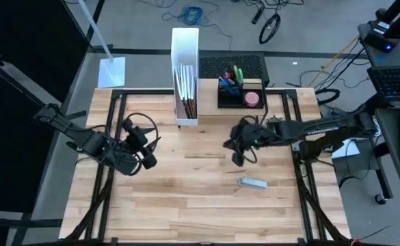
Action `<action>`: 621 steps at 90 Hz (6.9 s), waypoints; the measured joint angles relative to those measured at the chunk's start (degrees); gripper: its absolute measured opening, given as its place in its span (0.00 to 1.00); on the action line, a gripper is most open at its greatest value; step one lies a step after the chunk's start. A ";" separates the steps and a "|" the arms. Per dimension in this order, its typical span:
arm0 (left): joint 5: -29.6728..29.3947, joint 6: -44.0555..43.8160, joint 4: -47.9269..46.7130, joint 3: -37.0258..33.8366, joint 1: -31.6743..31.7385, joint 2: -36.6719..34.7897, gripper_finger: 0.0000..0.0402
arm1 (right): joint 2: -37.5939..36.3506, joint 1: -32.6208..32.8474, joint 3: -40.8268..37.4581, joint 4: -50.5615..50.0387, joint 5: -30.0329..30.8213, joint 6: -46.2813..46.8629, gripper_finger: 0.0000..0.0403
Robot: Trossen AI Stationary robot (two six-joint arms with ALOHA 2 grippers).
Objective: Stock shelves
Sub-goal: Put the stapler on the shelf
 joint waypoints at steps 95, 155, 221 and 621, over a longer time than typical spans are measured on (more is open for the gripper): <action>29.92 16.84 37.55 0.02 7.19 15.82 0.41 | 0.08 45.76 -10.84 -26.93 3.18 54.33 0.43; 41.23 16.67 65.66 7.74 17.97 46.73 0.41 | 0.36 48.55 -21.92 -6.83 12.01 63.85 0.28; 56.36 16.48 65.77 27.76 19.43 71.74 0.41 | 10.75 47.24 -21.84 -4.09 15.89 64.49 0.21; -28.96 5.60 38.60 42.64 19.65 62.58 0.23 | 10.52 47.46 -22.01 -4.18 44.94 66.23 0.21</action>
